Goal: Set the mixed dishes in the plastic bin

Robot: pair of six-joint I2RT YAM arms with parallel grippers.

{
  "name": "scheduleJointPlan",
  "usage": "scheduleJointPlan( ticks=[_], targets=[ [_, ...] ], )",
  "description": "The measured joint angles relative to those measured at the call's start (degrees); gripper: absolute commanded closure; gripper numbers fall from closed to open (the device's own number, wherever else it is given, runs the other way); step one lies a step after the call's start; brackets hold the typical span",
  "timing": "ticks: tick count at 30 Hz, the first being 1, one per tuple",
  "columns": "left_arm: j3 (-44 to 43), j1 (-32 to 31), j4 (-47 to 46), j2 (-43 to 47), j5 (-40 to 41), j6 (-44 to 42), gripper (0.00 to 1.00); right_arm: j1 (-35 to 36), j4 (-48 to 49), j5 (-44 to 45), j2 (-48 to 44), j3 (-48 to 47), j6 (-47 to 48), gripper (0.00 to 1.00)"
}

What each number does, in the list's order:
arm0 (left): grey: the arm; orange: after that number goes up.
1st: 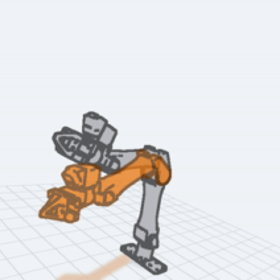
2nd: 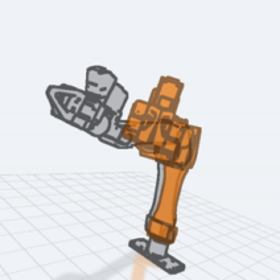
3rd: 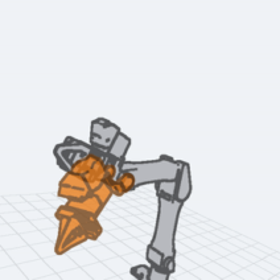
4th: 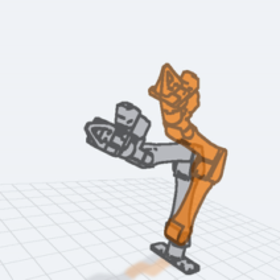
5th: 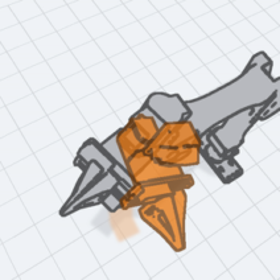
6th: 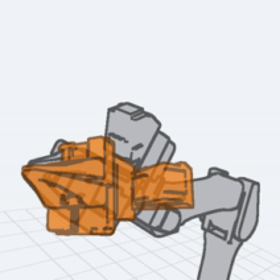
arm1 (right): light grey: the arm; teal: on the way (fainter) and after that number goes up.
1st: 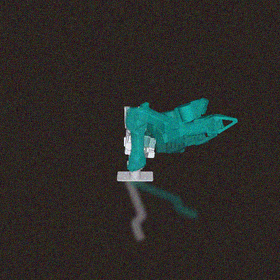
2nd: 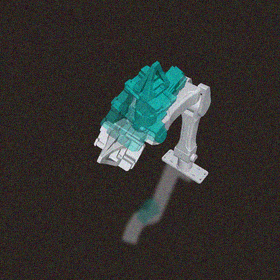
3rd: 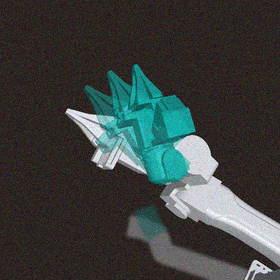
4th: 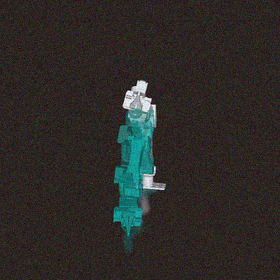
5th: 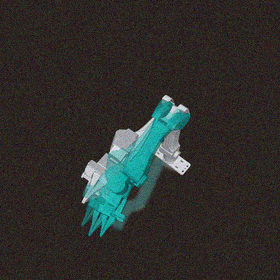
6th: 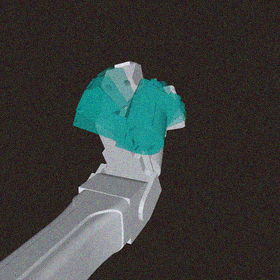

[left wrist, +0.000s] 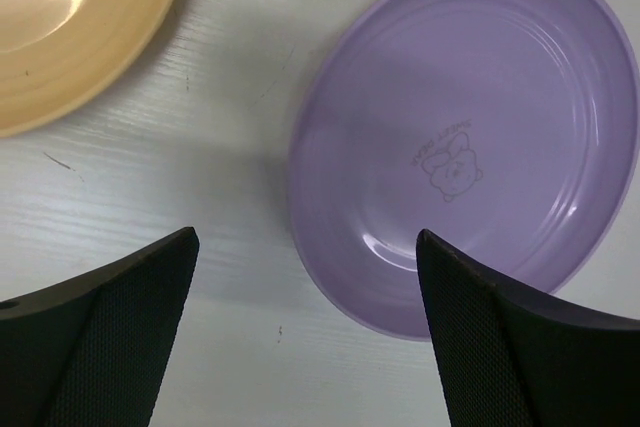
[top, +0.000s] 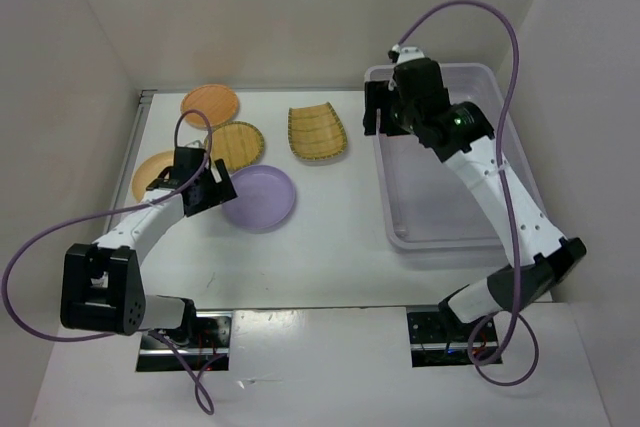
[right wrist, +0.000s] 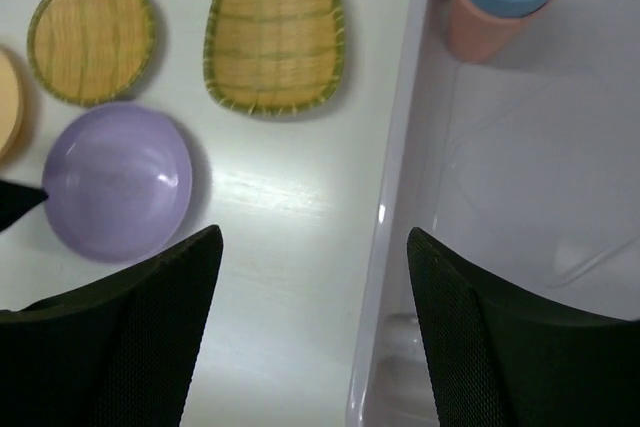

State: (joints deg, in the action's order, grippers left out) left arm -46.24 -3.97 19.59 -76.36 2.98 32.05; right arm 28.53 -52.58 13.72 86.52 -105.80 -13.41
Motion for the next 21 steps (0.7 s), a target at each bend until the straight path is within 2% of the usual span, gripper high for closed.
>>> scheduleJointPlan(
  ticks=[2,8,10,12,13,14,20,21],
  targets=[
    [0.1,-0.7,-0.8,-0.6,1.2,0.1,0.08,0.0,3.9,-3.8,-4.4,8.7,-0.2,0.19],
    [0.1,-2.8,-3.6,-7.1,3.6,1.4,0.11,0.7,14.0,-12.1,-7.0,18.1,-2.1,0.19],
    [0.1,-3.8,-4.1,-9.1,4.2,1.7,0.16,1.8,17.1,-13.8,-7.0,22.4,-2.7,0.19],
    [0.1,-4.5,-4.3,-10.3,4.8,2.2,0.22,2.8,18.7,-15.6,-6.7,26.4,-3.6,0.19],
    [0.1,-4.9,-4.6,-10.7,5.1,2.7,0.31,3.1,19.1,-16.4,-6.5,27.8,-3.9,0.19],
    [0.1,-5.2,-4.9,-10.9,5.3,3.0,0.35,3.3,19.4,-17.2,-6.3,28.9,-4.2,0.19],
    [0.1,-5.6,-5.8,-12.0,6.0,4.2,0.54,4.2,22.4,-19.3,-4.9,30.4,-5.4,0.19],
    [0.1,-5.7,-5.8,-12.0,6.1,4.3,0.61,4.7,23.0,-19.4,-4.5,30.4,-5.7,0.19]
  ],
)
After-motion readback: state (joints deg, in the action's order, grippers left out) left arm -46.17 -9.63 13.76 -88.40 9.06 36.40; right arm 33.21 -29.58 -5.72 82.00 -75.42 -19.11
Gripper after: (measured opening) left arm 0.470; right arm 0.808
